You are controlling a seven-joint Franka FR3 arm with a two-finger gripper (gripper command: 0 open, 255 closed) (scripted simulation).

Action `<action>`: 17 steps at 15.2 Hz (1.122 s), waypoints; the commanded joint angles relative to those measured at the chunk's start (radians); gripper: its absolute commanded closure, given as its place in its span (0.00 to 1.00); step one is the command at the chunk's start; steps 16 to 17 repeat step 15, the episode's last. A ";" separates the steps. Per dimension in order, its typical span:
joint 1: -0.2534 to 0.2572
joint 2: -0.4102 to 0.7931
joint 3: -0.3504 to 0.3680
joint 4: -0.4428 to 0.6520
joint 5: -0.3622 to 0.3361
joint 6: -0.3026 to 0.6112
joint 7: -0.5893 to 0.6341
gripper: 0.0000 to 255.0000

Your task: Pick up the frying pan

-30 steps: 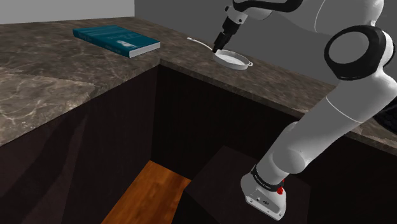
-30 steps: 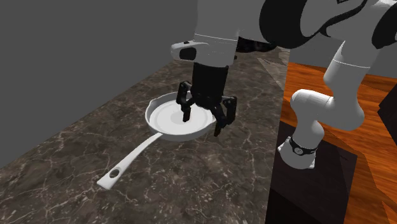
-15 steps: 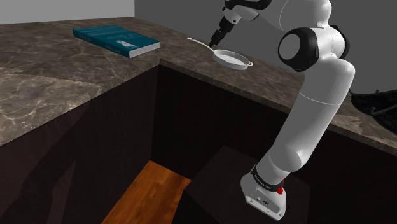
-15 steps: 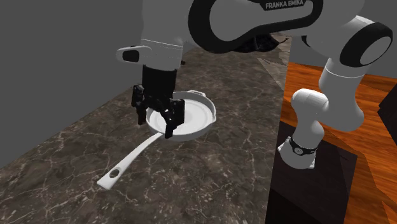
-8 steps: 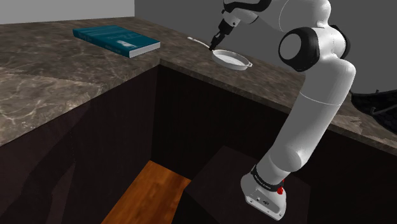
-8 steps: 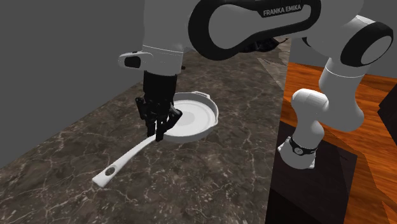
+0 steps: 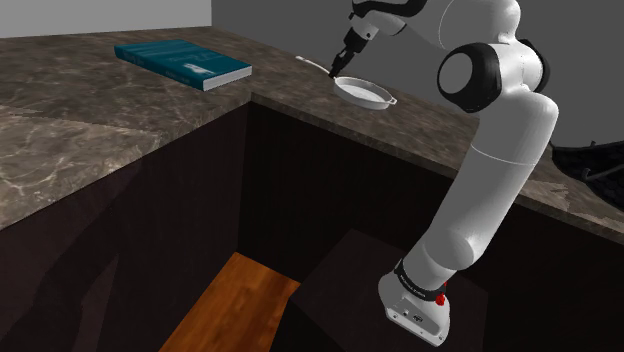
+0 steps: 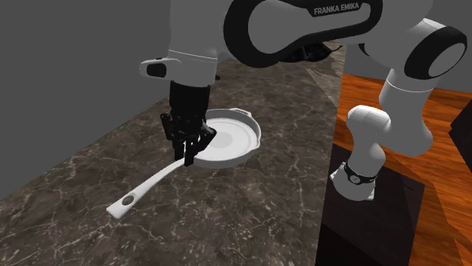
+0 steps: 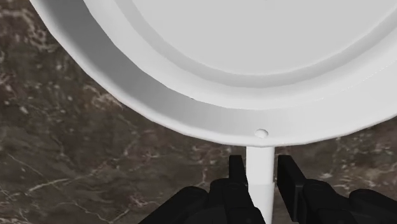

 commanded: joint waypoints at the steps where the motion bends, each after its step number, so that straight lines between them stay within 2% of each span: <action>1: -0.003 0.004 -0.001 0.028 0.000 -0.024 0.005 1.00; 13: -0.037 0.062 -0.007 0.269 0.020 -0.209 0.034 1.00; 17: -0.038 0.064 -0.007 0.272 0.021 -0.212 0.034 1.00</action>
